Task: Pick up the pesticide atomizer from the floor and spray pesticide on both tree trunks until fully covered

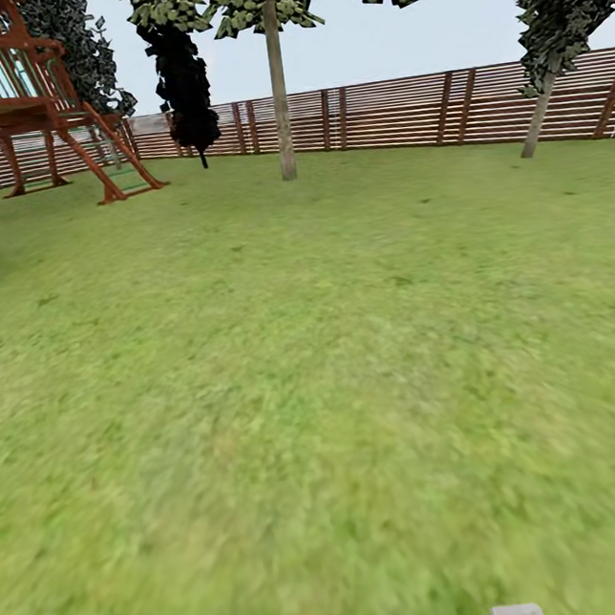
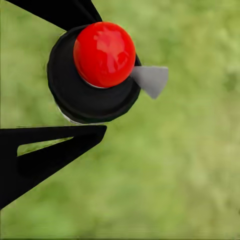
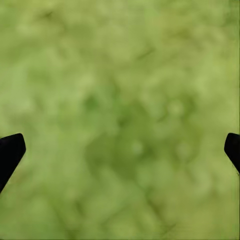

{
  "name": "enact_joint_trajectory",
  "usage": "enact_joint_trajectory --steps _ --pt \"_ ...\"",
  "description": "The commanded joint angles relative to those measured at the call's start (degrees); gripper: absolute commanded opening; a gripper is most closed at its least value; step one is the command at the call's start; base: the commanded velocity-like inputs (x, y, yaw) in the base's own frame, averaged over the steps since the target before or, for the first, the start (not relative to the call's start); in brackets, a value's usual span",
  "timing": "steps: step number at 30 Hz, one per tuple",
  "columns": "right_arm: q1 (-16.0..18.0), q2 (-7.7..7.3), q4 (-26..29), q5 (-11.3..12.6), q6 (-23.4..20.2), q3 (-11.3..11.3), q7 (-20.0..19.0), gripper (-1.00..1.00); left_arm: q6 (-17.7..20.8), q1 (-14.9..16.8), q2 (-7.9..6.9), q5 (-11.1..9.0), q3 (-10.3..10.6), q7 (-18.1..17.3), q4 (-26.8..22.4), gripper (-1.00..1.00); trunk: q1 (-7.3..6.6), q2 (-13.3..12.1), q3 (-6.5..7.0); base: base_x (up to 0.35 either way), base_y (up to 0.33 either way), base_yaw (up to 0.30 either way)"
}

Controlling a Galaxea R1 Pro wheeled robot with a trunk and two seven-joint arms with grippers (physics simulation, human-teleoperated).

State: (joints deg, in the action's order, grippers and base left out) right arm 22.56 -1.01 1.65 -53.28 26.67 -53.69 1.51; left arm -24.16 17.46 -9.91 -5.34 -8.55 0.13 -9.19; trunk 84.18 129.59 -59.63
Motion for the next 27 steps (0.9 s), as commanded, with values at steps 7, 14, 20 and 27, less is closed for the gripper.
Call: enact_joint_trajectory --steps 7,14,20,27 --pt "0.0 -0.01 -0.1 -0.6 0.2 -0.5 0.2 1.00 -0.2 0.0 0.06 -0.5 0.2 0.0 0.0 -1.00 0.03 0.0 -0.05 0.341 0.000 0.000" --pt "0.0 -0.02 -0.1 -0.6 0.2 -0.5 0.2 1.00 -0.2 0.0 0.07 -0.5 0.2 0.0 0.0 -1.00 0.03 0.0 -0.05 0.341 0.000 0.000" --pt "0.0 -0.04 -0.1 -0.6 0.1 -0.5 0.2 1.00 -0.2 0.0 0.11 -0.5 0.2 0.0 0.0 -1.00 0.03 0.0 -0.05 0.341 0.000 0.000" --pt "0.0 0.02 -0.1 -0.6 0.2 -0.5 0.2 1.00 -0.2 0.0 0.15 -0.5 0.2 0.0 0.0 -1.00 0.03 0.0 -0.05 0.341 0.000 0.000"
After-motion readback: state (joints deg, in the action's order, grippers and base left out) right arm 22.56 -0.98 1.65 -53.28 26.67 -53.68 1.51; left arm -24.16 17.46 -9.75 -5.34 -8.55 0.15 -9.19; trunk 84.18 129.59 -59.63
